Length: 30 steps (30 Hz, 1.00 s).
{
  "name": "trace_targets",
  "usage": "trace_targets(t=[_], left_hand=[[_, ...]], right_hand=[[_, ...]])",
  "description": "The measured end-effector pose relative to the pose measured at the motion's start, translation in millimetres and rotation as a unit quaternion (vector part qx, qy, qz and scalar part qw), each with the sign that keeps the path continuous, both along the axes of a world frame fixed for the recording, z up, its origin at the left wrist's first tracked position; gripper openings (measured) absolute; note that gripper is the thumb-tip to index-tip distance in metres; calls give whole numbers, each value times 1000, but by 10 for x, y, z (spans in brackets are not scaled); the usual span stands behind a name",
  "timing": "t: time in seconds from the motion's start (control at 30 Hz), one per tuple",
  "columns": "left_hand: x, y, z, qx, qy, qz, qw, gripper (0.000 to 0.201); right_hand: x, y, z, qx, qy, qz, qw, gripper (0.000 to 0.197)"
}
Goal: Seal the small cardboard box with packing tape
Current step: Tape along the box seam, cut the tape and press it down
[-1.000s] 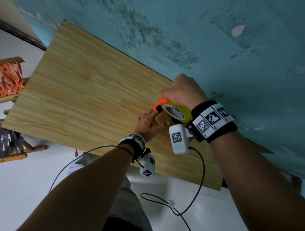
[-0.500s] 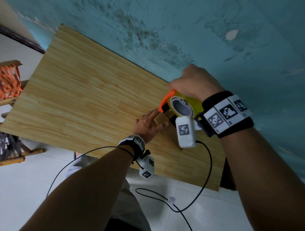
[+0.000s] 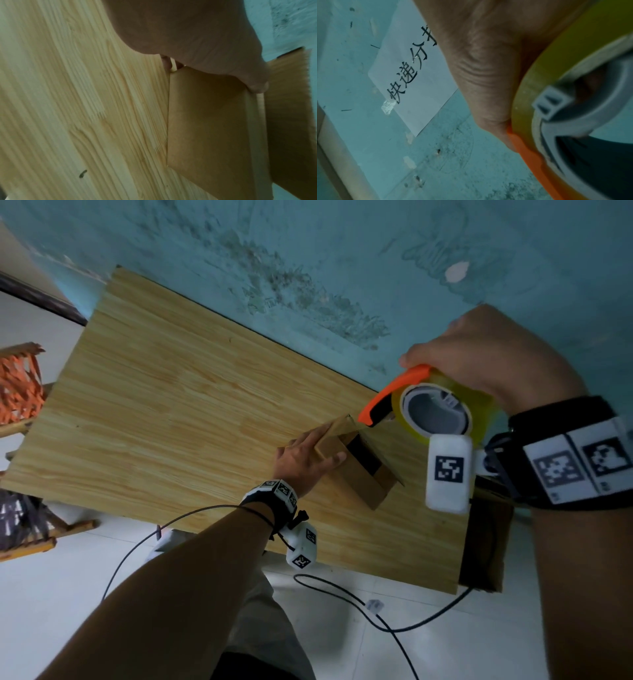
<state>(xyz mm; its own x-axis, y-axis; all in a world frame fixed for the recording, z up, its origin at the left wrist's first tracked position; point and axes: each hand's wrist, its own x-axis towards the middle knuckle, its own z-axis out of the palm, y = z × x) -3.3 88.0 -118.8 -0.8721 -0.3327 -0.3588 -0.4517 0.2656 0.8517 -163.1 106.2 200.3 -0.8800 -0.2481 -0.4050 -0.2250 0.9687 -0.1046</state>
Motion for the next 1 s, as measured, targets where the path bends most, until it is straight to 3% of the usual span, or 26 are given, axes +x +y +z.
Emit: trace_targets(t=[0.13,0.27,0.37,0.5,0.67,0.8,1.0], left_hand=[[-48,-45,53,-10,-6,6,1000,86],[-101,-148,92,114,49,4,992,107],[-235,-252,172,141,96,-64,983,116],[-398,-297,136,108,98,-156,977,103],[-405,-262,90,57,57,-163,983,85],[-335,-331,134,31,52,-166,984,88],[-268,-327,200,90,40,-160,982,83]], right_hand=[[-12,118,10,-43,-12,-26,999,59],[10,165,42,-56,-32,-15,998,58],[16,174,42,-49,-44,6,998,48],[29,179,56,-53,-44,16,998,72],[39,193,55,-53,-41,21,998,61],[76,146,49,-70,-62,28,995,44],[226,-65,34,-88,-78,96,988,25]])
